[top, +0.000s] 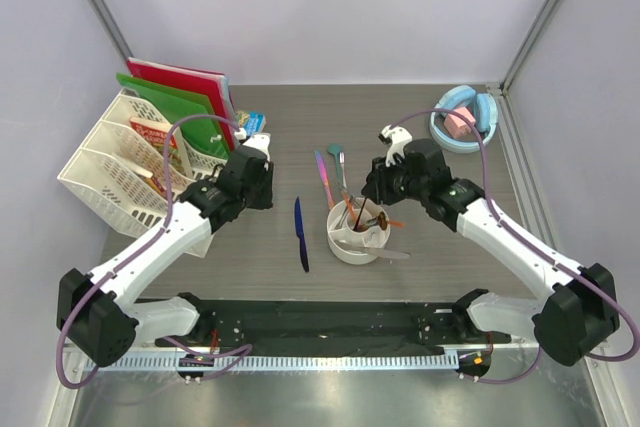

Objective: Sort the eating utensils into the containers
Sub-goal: Place the spoon in the storage box.

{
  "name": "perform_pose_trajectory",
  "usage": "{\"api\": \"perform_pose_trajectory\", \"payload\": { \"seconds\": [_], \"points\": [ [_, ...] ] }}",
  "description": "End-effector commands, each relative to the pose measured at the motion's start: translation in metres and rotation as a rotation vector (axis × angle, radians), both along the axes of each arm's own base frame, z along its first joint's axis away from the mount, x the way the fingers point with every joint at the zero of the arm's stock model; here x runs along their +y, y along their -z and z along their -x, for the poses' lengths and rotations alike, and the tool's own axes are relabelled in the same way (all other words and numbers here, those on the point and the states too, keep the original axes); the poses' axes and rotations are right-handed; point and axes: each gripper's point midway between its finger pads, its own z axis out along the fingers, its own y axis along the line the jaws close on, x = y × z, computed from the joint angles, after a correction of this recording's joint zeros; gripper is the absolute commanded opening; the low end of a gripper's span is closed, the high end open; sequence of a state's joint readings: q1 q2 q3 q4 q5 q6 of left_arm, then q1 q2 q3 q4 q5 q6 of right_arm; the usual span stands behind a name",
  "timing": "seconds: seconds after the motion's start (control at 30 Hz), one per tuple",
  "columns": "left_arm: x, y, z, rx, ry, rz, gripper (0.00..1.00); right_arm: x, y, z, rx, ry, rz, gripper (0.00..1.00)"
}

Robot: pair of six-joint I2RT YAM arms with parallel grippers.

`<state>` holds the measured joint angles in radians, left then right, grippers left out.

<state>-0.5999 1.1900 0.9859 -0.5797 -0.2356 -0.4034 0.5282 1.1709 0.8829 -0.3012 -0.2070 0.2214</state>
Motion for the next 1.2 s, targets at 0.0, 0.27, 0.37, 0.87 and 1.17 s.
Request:
{"api": "perform_pose_trajectory", "payload": {
  "seconds": [0.0, 0.27, 0.37, 0.87, 1.17],
  "points": [
    [-0.002, -0.008, -0.014, -0.072, -0.014, 0.017, 0.29, 0.007, -0.028, -0.006, -0.035, -0.057, 0.03, 0.31],
    [0.0, -0.002, -0.016, -0.092, -0.025, 0.014, 0.29, 0.008, -0.031, -0.009, 0.045, -0.093, 0.105, 0.31],
    [0.001, -0.001, -0.016, -0.097, -0.023, 0.008, 0.29, 0.009, -0.031, -0.004, 0.065, -0.101, 0.098, 0.31],
    [0.001, -0.002, -0.021, -0.097, -0.006, -0.021, 0.29, -0.007, -0.052, 0.001, -0.02, -0.036, 0.084, 0.27],
    [-0.006, -0.006, -0.028, -0.091, 0.004, -0.024, 0.29, -0.039, -0.097, -0.068, -0.17, 0.152, 0.131, 0.23]
  ]
}}
